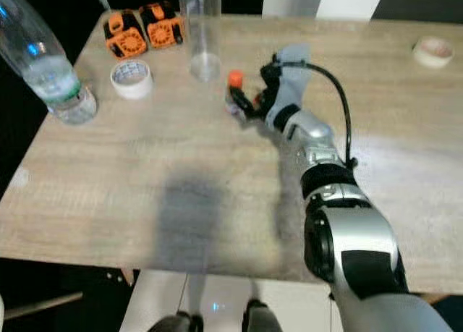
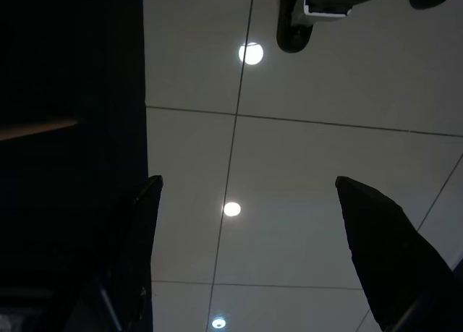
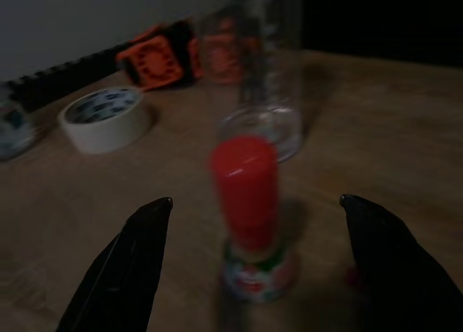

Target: Restocking fridge

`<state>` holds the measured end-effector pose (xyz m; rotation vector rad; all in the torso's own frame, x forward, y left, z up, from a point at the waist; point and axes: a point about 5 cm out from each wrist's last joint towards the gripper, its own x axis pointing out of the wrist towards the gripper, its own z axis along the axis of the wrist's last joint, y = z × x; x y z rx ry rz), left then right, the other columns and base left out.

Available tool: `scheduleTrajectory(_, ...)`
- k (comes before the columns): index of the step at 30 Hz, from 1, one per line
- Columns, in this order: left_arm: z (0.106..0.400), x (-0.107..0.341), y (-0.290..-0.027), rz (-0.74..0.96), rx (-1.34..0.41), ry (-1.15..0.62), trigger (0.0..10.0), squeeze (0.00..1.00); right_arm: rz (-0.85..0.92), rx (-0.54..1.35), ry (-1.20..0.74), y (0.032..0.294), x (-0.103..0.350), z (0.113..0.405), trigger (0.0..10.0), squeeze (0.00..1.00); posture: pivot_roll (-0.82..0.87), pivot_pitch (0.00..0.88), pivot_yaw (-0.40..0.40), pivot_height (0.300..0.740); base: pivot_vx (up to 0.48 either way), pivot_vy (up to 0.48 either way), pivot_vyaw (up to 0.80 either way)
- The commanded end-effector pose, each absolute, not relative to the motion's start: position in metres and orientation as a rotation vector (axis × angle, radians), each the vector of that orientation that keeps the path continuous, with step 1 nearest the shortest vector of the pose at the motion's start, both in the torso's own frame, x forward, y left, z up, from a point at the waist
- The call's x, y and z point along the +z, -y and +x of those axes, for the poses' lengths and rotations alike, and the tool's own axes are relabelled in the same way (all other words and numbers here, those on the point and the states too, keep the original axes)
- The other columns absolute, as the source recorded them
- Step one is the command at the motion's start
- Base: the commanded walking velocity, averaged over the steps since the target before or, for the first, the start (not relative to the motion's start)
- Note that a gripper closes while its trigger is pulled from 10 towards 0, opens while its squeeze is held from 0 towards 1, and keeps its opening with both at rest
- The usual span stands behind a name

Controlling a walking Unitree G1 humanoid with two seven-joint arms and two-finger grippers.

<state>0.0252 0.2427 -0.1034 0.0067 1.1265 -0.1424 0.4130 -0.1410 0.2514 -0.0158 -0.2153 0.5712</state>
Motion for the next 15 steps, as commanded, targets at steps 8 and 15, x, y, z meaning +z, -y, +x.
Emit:
scheduleTrajectory(8,0.002,-0.099,-0.254,0.008,-0.106,-1.138,10.0,0.00,-0.052,0.576,0.195,0.132,0.253,0.415,10.0,0.00,0.20,0.395,0.016,0.740,0.000,0.000,0.00)
scheduleTrajectory(15,-0.004,-0.098,-0.254,0.005,-0.114,-1.130,10.0,0.00,-0.073,0.537,0.243,0.135,0.273,0.418,10.0,0.00,0.21,0.414,0.017,0.740,0.000,0.000,0.00)
